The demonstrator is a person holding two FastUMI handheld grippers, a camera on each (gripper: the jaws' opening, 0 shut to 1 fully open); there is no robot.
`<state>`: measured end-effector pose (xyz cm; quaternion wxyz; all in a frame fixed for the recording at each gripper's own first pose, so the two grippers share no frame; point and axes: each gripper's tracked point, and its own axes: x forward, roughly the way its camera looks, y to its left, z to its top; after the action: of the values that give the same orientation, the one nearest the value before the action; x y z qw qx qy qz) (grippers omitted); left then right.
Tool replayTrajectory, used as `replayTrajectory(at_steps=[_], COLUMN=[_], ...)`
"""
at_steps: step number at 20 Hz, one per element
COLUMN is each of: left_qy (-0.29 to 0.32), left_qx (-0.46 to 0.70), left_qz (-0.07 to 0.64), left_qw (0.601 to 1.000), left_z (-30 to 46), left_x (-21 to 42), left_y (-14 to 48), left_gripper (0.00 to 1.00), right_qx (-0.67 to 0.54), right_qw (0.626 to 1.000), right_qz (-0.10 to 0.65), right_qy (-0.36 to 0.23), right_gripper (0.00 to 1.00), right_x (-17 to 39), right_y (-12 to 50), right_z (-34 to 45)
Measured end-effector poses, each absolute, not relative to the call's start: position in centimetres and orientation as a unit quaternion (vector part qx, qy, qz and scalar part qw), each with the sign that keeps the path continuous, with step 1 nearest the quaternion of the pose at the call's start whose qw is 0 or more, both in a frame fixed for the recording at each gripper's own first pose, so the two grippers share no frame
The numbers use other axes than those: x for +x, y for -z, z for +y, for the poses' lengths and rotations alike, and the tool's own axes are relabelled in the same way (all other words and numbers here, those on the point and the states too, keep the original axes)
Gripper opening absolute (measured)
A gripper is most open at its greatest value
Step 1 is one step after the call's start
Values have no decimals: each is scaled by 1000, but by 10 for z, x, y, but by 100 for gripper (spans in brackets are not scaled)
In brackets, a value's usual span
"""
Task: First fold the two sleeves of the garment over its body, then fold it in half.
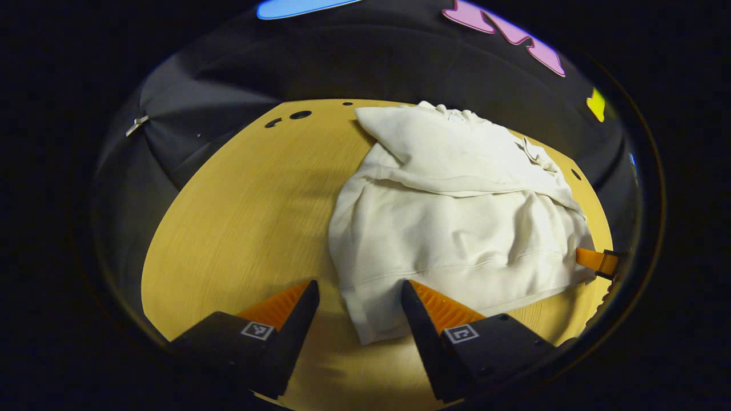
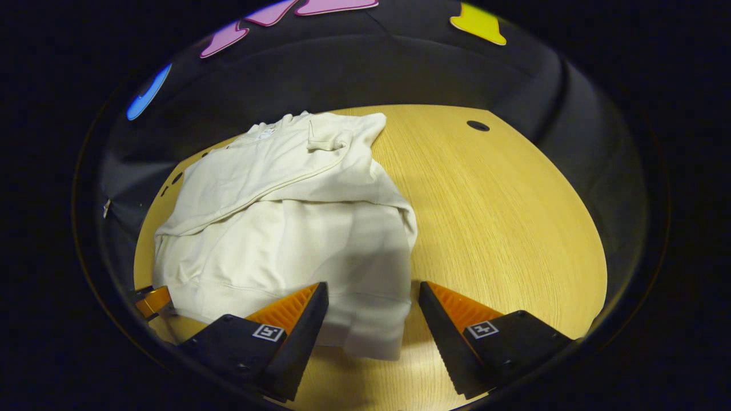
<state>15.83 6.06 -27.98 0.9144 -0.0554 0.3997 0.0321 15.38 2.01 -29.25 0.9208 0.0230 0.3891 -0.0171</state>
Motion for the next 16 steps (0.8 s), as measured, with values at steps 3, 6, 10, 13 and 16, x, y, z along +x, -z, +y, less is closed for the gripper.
replayTrajectory(at_steps=[3, 6, 10, 13, 16], left_qy=[1, 16, 6, -2, -8], left_qx=[-37, -37, -69, -92, -122], left_qz=[398, 386, 359, 342, 316], left_qw=[917, 921, 931, 935, 941], left_z=[48, 38, 37, 37, 38], left_x=[165, 170, 176, 178, 181], left_y=[277, 275, 272, 270, 260], left_gripper=[54, 25, 10, 7, 6], right_qx=[33, 37, 64, 59, 46], right_qw=[921, 925, 917, 917, 923], right_qz=[388, 378, 390, 390, 376], right_qy=[-7, -27, -44, -58, -71], right_gripper=[58, 30, 9, 7, 6], right_x=[154, 156, 157, 158, 158], right_y=[293, 291, 291, 291, 279], right_z=[41, 50, 50, 49, 49])
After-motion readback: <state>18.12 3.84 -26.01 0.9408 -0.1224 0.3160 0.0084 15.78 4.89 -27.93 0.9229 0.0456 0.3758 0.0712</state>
